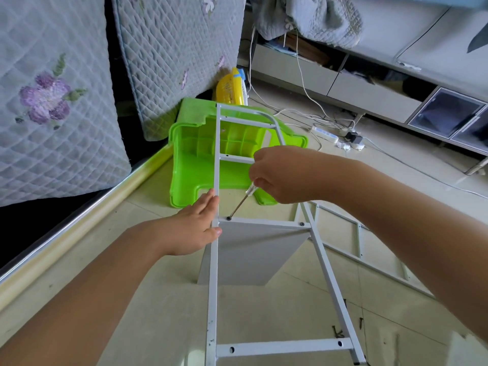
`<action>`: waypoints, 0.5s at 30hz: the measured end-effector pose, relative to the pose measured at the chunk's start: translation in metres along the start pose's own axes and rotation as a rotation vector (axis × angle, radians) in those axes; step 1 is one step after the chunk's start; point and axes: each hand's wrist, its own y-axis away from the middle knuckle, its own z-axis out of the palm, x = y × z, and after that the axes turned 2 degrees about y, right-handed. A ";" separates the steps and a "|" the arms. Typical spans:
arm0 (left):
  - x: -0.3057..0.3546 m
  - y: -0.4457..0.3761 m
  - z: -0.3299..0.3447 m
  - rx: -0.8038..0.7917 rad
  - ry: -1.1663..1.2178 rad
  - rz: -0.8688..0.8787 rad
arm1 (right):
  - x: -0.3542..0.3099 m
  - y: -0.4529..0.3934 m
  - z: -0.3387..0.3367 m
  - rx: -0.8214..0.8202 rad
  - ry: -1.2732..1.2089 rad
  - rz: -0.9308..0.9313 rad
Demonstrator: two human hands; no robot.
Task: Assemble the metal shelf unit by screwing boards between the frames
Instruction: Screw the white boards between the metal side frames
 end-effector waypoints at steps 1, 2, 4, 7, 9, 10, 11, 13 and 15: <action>0.000 0.000 0.000 0.000 -0.001 -0.002 | -0.001 -0.001 -0.002 0.012 0.009 -0.020; 0.001 0.001 -0.001 -0.001 -0.002 -0.004 | -0.002 -0.002 -0.004 0.015 0.032 -0.042; 0.002 0.000 -0.002 -0.004 -0.013 -0.006 | -0.005 -0.004 -0.004 0.013 0.042 -0.059; 0.004 -0.001 -0.007 -0.009 -0.059 -0.009 | -0.005 -0.011 -0.001 -0.025 0.010 -0.011; 0.006 -0.001 -0.008 -0.009 -0.082 -0.012 | 0.000 -0.013 0.000 -0.085 -0.041 0.027; 0.006 -0.001 -0.008 -0.011 -0.092 -0.011 | 0.002 -0.014 0.000 -0.120 -0.085 0.045; 0.007 -0.001 -0.009 -0.013 -0.096 -0.009 | 0.004 -0.015 -0.001 -0.152 -0.144 0.067; 0.008 0.000 -0.008 -0.014 -0.093 -0.007 | 0.004 -0.016 -0.004 -0.196 -0.229 0.112; 0.008 -0.001 -0.008 -0.015 -0.109 -0.012 | 0.000 -0.017 -0.007 -0.205 -0.196 0.118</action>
